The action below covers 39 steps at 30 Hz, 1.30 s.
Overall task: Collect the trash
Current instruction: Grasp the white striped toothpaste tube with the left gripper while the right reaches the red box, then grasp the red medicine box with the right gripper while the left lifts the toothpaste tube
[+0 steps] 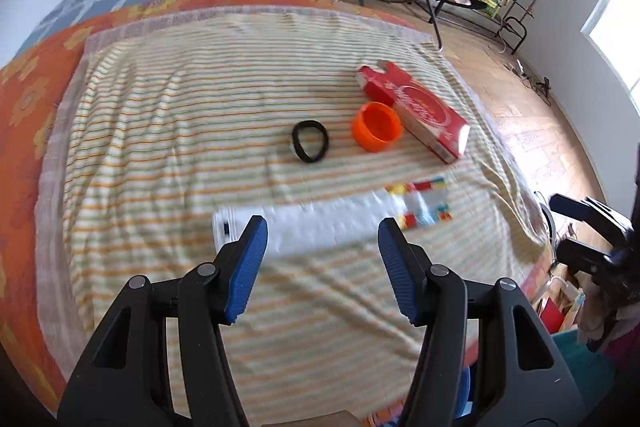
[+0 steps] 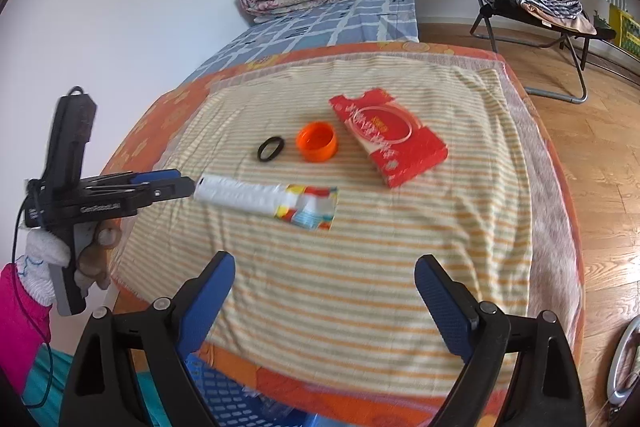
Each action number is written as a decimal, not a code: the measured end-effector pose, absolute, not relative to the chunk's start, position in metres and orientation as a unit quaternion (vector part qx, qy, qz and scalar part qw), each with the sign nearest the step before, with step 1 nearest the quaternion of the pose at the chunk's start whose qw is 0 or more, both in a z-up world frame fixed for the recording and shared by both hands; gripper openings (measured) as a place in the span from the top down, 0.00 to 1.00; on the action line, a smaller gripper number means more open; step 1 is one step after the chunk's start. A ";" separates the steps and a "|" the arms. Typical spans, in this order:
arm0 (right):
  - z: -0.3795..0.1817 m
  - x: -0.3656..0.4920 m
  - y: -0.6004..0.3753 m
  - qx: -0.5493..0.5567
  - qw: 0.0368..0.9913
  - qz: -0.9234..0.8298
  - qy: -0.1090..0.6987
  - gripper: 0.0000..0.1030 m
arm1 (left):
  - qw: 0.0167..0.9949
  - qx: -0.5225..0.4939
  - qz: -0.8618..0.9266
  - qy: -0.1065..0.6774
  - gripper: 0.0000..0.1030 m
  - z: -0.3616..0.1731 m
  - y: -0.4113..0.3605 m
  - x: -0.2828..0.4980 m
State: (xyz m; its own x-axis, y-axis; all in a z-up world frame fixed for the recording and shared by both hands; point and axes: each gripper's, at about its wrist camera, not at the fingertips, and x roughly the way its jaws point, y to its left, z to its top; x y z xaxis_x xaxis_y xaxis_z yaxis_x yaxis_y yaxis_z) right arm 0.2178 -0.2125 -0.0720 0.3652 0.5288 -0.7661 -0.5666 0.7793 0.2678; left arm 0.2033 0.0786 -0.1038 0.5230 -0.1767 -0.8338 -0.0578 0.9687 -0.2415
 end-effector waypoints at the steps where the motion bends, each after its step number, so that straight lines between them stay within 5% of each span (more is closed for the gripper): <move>1: -0.071 0.221 -0.213 -0.020 0.827 0.331 0.455 0.10 | 0.861 -0.129 -0.031 0.490 0.42 -0.108 0.083 0.210; 18: -0.079 0.281 -0.215 -0.019 0.828 0.319 0.460 0.10 | 0.819 -0.117 -0.073 0.556 0.42 -0.149 0.086 0.231; 35: -0.100 0.369 -0.156 -0.097 0.825 0.318 0.457 0.03 | 0.839 0.084 -0.073 0.533 0.40 -0.150 -0.012 0.254; 39: -0.109 0.383 -0.137 -0.113 0.826 0.316 0.453 0.03 | 0.840 0.092 -0.087 0.528 0.51 -0.155 -0.019 0.257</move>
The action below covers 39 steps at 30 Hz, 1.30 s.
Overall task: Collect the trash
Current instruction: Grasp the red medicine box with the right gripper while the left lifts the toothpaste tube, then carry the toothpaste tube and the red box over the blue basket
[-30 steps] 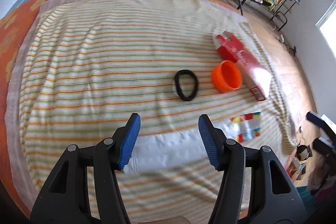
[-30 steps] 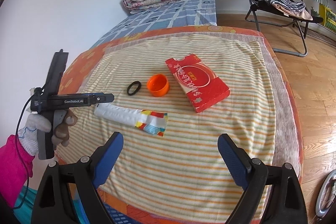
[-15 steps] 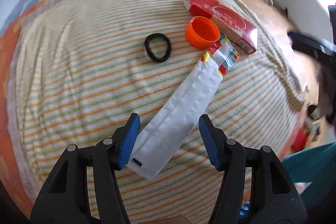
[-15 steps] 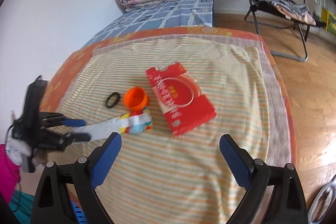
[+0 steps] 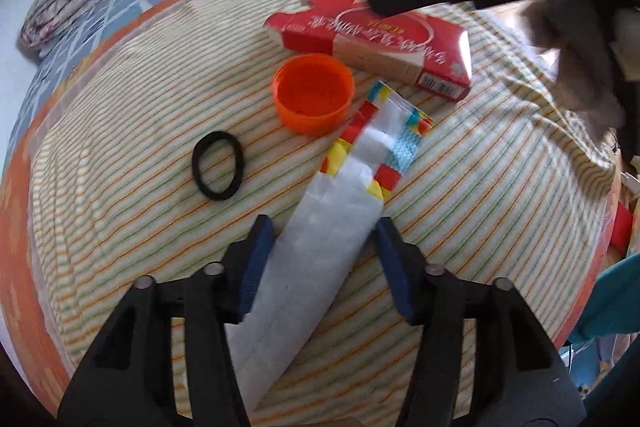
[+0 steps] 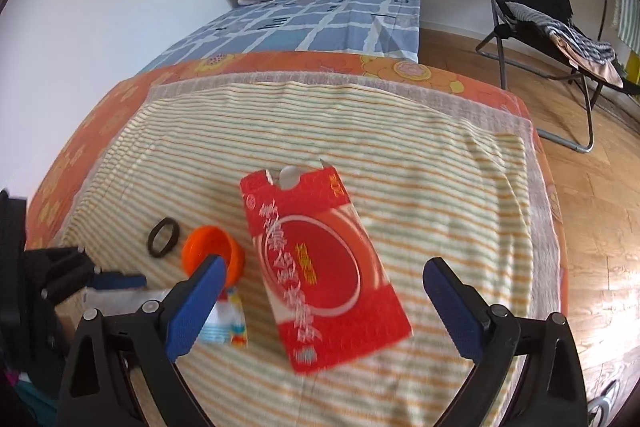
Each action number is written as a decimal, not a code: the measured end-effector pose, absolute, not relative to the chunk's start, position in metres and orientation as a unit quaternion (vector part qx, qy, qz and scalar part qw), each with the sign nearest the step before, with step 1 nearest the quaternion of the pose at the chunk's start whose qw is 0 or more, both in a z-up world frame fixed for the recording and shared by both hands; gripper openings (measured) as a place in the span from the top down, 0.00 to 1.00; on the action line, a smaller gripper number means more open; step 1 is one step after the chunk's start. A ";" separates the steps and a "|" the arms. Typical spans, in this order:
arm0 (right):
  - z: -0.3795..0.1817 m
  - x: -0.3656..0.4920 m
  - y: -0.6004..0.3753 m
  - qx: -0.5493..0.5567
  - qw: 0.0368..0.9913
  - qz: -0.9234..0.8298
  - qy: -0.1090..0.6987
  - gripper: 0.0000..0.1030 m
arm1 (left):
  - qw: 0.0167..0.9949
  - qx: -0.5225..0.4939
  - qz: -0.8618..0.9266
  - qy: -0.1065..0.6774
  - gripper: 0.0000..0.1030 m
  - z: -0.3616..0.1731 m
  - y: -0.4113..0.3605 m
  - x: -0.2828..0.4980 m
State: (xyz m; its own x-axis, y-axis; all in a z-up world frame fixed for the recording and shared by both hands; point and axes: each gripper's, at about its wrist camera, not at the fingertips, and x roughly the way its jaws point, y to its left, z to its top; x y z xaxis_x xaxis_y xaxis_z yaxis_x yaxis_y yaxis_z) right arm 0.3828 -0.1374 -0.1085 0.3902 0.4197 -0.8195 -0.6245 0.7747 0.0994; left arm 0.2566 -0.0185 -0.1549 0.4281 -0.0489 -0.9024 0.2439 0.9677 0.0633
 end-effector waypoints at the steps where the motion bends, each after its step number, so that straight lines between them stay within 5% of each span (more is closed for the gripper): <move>1: -0.110 0.385 -0.134 -0.115 0.826 0.316 0.452 0.03 | 0.840 0.091 -0.090 0.527 0.55 -0.155 -0.018 0.256; 4: -0.117 0.394 -0.123 -0.121 0.823 0.323 0.452 0.00 | 0.842 0.073 -0.091 0.527 0.66 -0.153 -0.009 0.256; 11: -0.133 0.407 -0.106 -0.131 0.816 0.325 0.459 0.00 | 0.841 0.046 -0.101 0.530 0.74 -0.149 0.001 0.245; 17: -0.145 0.407 -0.090 -0.160 0.814 0.315 0.462 0.02 | 0.839 0.034 -0.108 0.532 0.75 -0.147 0.005 0.232; 20: -0.150 0.405 -0.089 -0.168 0.812 0.305 0.468 0.18 | 0.840 0.034 -0.109 0.530 0.76 -0.143 0.006 0.224; 39: -0.062 0.333 -0.151 -0.123 0.856 0.304 0.401 0.22 | 0.866 -0.003 -0.112 0.488 0.76 -0.086 0.000 0.163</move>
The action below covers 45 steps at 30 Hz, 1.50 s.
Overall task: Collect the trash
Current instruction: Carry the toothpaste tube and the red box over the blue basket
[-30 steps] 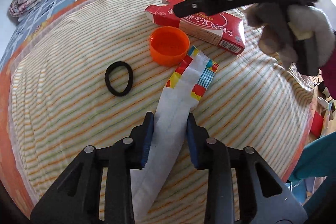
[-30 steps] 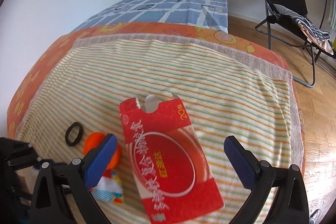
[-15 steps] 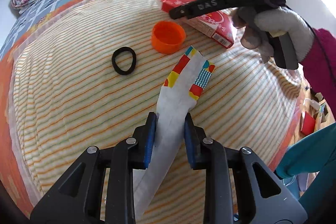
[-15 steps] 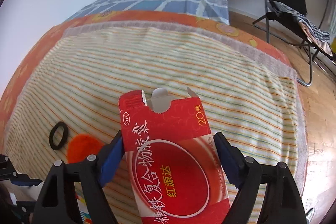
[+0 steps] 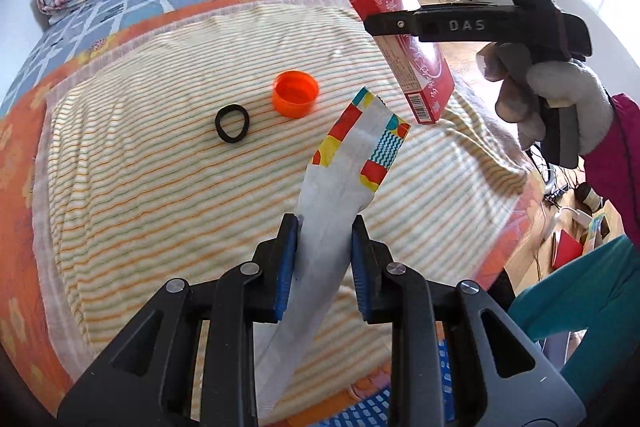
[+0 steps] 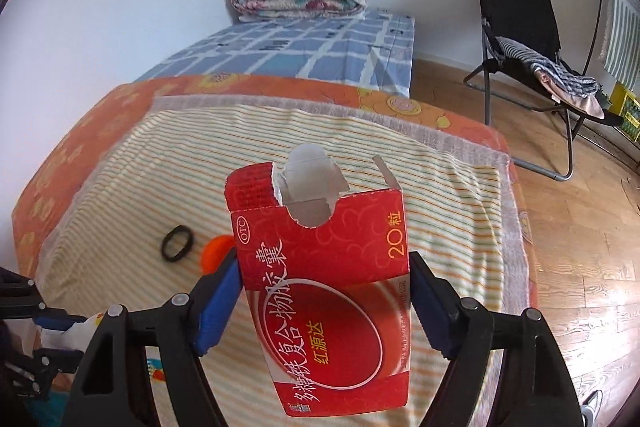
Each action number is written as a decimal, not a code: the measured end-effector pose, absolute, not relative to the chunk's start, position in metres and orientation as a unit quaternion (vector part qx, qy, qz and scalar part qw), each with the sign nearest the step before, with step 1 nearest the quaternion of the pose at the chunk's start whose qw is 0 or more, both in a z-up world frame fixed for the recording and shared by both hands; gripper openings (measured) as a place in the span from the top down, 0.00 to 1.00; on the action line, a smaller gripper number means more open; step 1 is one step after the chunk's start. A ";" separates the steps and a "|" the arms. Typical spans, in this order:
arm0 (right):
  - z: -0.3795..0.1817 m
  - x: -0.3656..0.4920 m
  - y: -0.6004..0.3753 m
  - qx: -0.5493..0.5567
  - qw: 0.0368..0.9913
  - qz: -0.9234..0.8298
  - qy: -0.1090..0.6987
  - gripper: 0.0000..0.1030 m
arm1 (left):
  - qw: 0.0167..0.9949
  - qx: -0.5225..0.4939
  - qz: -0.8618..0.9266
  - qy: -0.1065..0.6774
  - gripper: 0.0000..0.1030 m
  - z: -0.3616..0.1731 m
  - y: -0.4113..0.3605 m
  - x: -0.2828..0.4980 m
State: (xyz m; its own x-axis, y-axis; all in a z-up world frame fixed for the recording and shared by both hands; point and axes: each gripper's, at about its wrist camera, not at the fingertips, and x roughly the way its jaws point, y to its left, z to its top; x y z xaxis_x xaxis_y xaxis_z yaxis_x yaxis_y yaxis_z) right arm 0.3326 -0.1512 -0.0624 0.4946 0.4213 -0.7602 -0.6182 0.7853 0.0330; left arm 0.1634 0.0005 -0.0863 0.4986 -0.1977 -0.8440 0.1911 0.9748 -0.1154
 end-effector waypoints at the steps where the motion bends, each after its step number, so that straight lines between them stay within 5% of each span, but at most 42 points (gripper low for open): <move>1: -0.058 0.326 -0.155 -0.118 0.857 0.307 0.398 0.22 | 0.866 -0.002 -0.114 0.487 0.76 -0.085 -0.001 0.159; 15: -0.012 0.204 -0.187 -0.054 0.857 0.362 0.362 0.22 | 0.855 0.015 -0.116 0.505 0.76 -0.085 -0.018 0.072; 45: -0.083 0.057 -0.172 -0.032 0.823 0.417 0.383 0.22 | 0.795 0.021 -0.120 0.594 0.76 -0.165 -0.026 -0.011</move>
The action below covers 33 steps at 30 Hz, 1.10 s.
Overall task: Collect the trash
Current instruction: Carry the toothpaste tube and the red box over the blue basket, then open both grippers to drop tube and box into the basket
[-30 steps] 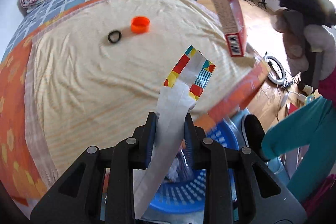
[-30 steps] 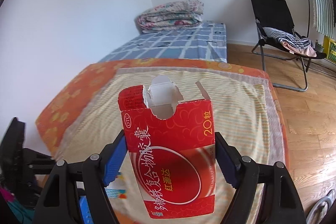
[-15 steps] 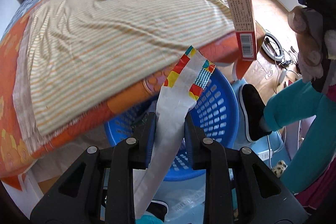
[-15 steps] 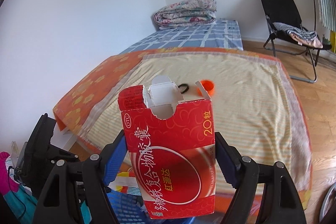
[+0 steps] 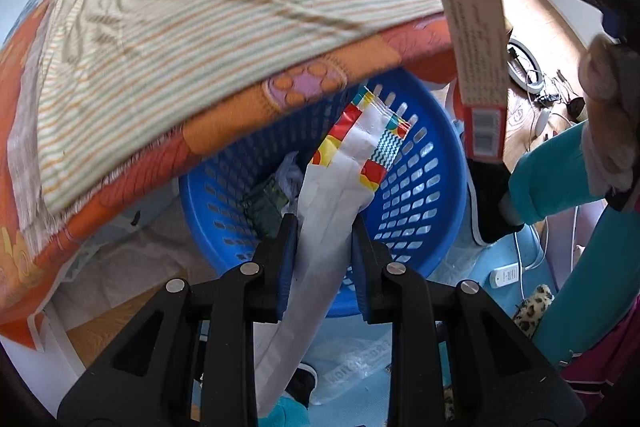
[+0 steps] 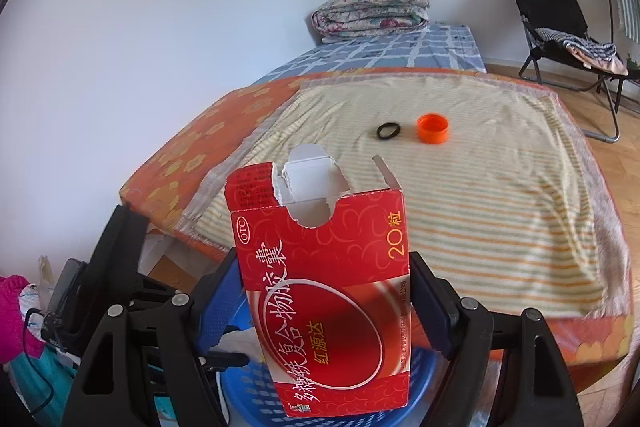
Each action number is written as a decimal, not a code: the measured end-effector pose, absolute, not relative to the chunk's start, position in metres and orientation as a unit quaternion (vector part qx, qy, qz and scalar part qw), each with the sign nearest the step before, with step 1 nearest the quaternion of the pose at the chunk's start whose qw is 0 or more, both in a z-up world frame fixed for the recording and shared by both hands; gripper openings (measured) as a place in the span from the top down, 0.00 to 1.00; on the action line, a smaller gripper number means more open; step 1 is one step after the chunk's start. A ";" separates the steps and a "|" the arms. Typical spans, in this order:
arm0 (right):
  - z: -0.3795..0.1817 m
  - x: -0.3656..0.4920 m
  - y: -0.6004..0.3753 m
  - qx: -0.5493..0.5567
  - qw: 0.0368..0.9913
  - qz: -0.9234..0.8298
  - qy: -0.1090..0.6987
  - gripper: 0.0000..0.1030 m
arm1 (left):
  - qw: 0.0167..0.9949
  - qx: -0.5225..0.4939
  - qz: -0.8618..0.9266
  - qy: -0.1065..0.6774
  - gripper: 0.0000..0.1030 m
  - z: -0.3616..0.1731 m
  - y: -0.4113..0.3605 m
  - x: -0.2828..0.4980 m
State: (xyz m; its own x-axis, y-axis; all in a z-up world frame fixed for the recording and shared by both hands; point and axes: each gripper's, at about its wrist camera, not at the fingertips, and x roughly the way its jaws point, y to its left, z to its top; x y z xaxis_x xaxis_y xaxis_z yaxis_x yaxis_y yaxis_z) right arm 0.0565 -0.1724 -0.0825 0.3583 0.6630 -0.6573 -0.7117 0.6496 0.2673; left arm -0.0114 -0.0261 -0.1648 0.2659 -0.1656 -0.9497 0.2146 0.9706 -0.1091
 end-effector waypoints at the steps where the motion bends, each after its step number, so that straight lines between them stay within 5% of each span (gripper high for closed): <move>1: -0.086 0.056 -0.171 -0.033 0.822 0.419 0.385 0.22 | 0.793 0.019 -0.119 0.597 0.76 -0.167 -0.025 -0.011; 17: -0.131 0.057 -0.167 -0.015 0.808 0.408 0.425 0.21 | 0.785 0.034 -0.098 0.611 0.75 -0.181 -0.025 0.000; 25: -0.143 0.067 -0.172 0.003 0.801 0.400 0.446 0.21 | 0.786 0.036 -0.089 0.610 0.55 -0.183 -0.021 0.005; 33: -0.151 0.071 -0.173 0.002 0.794 0.393 0.464 0.18 | 0.784 0.035 -0.081 0.614 0.53 -0.183 -0.013 0.006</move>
